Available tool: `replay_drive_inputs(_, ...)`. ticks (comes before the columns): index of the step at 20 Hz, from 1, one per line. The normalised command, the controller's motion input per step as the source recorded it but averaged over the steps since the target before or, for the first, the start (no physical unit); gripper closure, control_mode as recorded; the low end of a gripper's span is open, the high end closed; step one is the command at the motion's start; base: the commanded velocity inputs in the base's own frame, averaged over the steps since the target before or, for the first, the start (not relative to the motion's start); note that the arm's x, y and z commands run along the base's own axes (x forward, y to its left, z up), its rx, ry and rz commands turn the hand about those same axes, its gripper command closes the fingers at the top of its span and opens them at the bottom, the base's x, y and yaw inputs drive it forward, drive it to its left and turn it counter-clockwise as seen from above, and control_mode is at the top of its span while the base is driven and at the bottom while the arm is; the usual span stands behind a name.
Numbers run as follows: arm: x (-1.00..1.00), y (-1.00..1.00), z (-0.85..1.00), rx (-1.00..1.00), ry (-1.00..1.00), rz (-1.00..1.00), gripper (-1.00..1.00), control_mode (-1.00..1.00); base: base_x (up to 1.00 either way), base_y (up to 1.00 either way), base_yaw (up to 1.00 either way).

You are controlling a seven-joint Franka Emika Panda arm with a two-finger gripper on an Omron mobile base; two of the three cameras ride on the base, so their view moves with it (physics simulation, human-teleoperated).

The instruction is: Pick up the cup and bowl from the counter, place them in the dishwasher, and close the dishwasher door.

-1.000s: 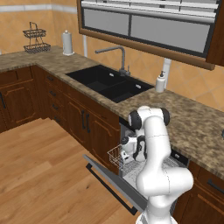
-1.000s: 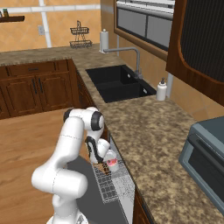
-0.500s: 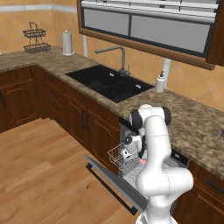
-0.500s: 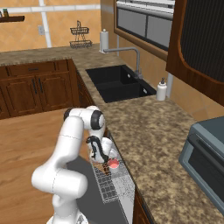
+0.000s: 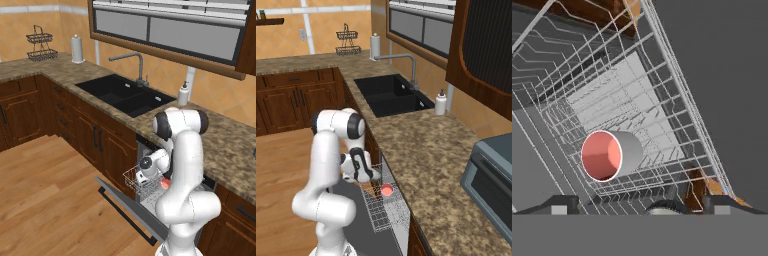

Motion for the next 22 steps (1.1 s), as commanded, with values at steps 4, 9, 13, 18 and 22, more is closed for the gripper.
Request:
replay_drive_inputs(4, -0.13, 0.99, 1.0, -0.01, 0.11, 0.03, -1.0, -1.0, 0.0, 0.0, 0.0)
replay_drive_inputs(9, 0.0, 1.0, 1.0, -0.04, 0.21, 0.07, -1.0, -1.0, 0.0, 0.0, 0.0)
replay_drive_inputs(13, 0.0, 1.0, 0.89, -0.14, 0.3, 0.06, -1.0, -1.0, 0.0, 0.0, 0.0)
replay_drive_inputs(18, -0.12, 1.0, 0.28, -0.37, 0.12, 0.01, -1.0, -1.0, 0.0, 0.0, 0.0)
replay_drive_inputs(22, -0.33, 1.0, 0.0, -0.47, 0.01, 0.0, -1.0, -1.0, 0.0, 0.0, 0.0)
